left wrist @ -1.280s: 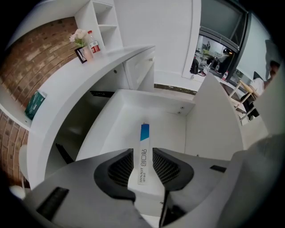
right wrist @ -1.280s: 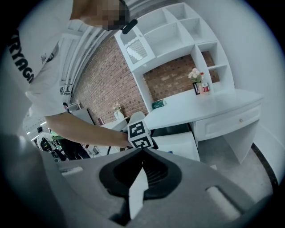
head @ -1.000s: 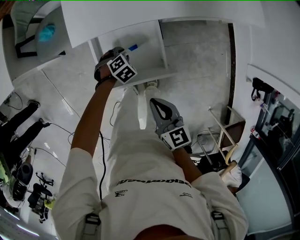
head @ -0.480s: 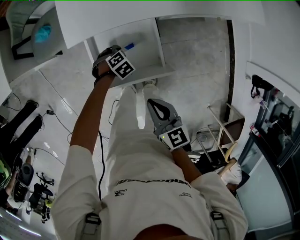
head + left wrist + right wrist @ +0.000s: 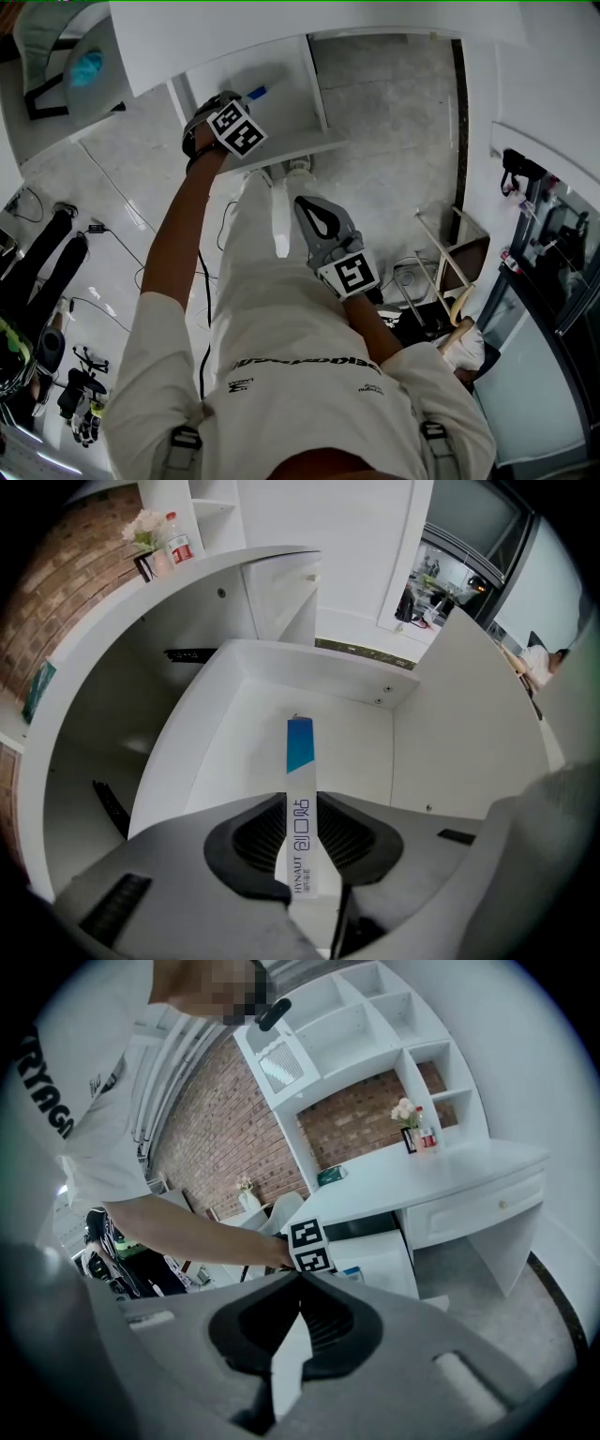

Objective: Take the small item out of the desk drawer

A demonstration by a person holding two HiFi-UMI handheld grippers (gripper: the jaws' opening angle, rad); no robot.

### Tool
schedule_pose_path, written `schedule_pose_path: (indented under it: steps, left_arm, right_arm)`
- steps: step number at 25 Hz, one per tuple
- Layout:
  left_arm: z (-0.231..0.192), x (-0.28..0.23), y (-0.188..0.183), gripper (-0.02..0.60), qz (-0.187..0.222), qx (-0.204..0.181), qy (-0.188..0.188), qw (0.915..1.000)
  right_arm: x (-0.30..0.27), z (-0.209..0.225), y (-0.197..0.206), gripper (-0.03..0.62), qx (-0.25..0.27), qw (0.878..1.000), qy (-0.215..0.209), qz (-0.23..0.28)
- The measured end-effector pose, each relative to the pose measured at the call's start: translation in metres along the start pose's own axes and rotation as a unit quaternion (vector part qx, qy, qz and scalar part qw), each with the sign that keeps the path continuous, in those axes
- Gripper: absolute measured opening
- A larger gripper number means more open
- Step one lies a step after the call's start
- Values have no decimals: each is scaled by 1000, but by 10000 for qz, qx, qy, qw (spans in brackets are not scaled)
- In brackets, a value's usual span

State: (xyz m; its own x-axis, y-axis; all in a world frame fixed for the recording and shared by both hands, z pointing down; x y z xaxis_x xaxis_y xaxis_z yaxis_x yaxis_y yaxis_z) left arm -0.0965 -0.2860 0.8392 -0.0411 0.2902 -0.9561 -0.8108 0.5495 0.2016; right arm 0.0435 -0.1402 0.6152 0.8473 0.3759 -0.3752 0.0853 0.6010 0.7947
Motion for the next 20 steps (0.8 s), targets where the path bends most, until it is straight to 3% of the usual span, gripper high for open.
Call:
schedule_pose_path:
  steps: [9, 20]
  left_arm:
    - [-4, 42, -7, 89, 322, 167, -404, 9985]
    - [-18, 124, -19, 89, 1004, 948, -988, 9855]
  right_arm:
    - [10, -10, -10, -2, 204, 9997, -55, 101]
    - [26, -33, -35, -2, 504, 9980, -213, 326]
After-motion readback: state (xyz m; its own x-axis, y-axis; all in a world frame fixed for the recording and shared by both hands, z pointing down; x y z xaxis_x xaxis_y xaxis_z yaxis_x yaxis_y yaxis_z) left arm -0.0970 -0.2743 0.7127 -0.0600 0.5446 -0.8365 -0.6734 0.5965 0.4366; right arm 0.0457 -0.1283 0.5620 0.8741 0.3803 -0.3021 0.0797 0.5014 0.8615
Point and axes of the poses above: the fingertips, and each gripper's own axes: x backward along the fingers, z to its right, y out of its underside, the point moved 4 cm from there along x, backward along the fingers, and after that the axes turned 13 degrees about -y, right-handed, at the moved point
